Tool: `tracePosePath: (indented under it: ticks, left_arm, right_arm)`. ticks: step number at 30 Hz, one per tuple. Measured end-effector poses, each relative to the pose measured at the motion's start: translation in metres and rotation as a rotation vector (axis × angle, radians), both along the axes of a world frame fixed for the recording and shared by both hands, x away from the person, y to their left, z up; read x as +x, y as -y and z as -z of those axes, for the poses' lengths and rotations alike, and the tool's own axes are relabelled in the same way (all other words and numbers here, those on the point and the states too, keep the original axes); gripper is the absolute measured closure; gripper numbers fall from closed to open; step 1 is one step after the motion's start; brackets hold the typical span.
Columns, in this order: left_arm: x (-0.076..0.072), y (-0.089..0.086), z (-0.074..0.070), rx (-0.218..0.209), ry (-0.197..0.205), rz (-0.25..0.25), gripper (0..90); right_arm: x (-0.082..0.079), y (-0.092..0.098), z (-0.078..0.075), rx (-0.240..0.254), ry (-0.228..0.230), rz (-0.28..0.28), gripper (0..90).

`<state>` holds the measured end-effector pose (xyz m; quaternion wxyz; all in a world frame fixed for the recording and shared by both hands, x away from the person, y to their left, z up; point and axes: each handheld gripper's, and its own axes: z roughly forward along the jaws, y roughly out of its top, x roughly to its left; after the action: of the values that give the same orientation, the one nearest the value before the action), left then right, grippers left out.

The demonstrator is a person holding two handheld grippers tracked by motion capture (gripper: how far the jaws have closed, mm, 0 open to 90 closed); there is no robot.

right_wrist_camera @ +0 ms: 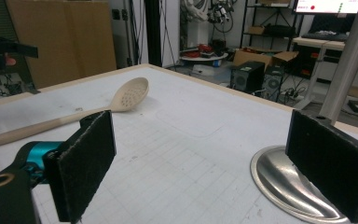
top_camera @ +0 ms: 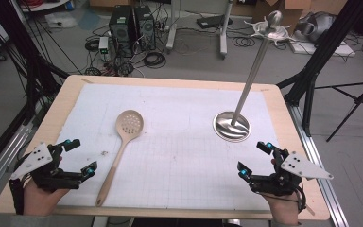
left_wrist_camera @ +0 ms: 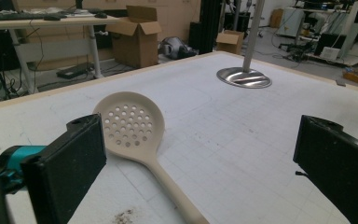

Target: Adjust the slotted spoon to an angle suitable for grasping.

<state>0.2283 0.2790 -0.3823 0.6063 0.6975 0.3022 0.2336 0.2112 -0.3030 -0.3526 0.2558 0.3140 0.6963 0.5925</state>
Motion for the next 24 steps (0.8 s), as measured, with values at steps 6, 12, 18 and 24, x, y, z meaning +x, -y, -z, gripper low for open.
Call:
tracePosePath:
  ticks: [6,12,18,24]
  left_arm:
    - [0.003,0.001,0.003,-0.001,-0.011,-0.011,1.9]
    - [0.005,0.001,0.008,0.017,-0.023,-0.024,7.2]
    - [0.009,0.001,0.015,0.029,-0.059,-0.022,22.0]
    - [0.013,0.003,0.020,0.040,-0.084,-0.014,27.5]
  right_arm:
    - [0.000,0.000,-0.001,-0.006,0.002,-0.003,7.4]
    - [0.000,0.000,0.000,-0.006,-0.005,-0.007,7.4]
    - [0.000,-0.003,0.001,-0.014,-0.007,-0.015,7.4]
    - [-0.001,-0.003,0.002,-0.022,-0.013,-0.016,7.4]
